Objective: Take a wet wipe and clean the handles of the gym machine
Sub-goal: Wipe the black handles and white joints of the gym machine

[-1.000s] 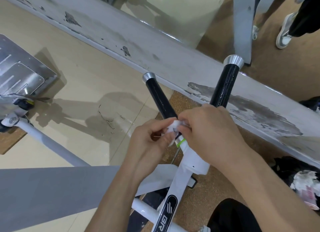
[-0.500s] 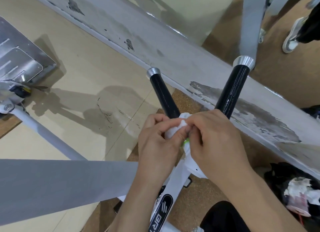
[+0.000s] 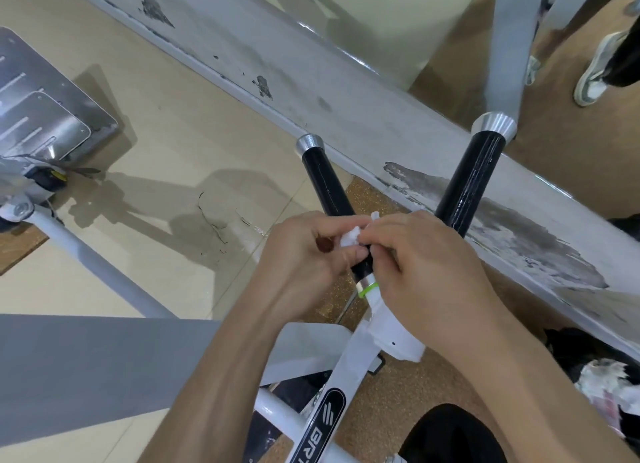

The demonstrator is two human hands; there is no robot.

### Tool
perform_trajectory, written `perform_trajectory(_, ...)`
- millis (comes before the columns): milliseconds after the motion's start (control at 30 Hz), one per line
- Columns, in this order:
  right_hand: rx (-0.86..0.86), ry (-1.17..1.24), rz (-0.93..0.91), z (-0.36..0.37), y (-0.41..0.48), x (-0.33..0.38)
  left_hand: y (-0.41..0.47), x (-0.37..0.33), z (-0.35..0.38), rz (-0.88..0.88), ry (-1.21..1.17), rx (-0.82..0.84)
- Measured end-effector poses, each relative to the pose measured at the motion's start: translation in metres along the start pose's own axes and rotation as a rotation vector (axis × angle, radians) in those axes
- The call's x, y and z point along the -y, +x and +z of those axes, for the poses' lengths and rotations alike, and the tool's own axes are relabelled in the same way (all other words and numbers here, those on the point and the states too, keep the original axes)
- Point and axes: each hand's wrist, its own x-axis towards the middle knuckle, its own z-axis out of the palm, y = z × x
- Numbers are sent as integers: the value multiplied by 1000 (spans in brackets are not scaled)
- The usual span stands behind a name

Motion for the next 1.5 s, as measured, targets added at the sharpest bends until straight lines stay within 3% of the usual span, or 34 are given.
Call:
perform_trajectory(100, -18, 52, 43, 0, 1, -1, 12, 7, 7, 50, 35, -57)
perform_trajectory(267, -21, -129, 34, 1, 0, 14, 32, 25, 0, 31, 3, -348)
perform_trajectory(433, -68, -130, 70, 4, 3, 13, 11, 15, 3, 99, -40, -126)
perform_trajectory(600, -8, -188, 53, 1, 7, 16, 36, 14, 4, 90, 180, -303)
perform_trajectory(700, 3, -174, 50, -1, 5, 15, 33, 12, 4, 88, 288, -228)
perform_trajectory(800, 43, -94, 64, -4, 10, 15, 31, 12, 4, 68, 222, -228)
perform_trajectory(967, 140, -156, 59, -6, 20, 13, 73, 13, -1, -14, 213, -436)
perform_trajectory(1167, 160, -170, 69, -11, 23, 12, 64, 19, -10, -1, 65, -226)
perform_trajectory(1367, 159, -158, 56, -9, 22, 8, 117, 21, -25, 8, 157, -445)
perform_trajectory(1500, 173, -146, 66, -10, 23, 8, 102, 21, -29, -42, 94, -204)
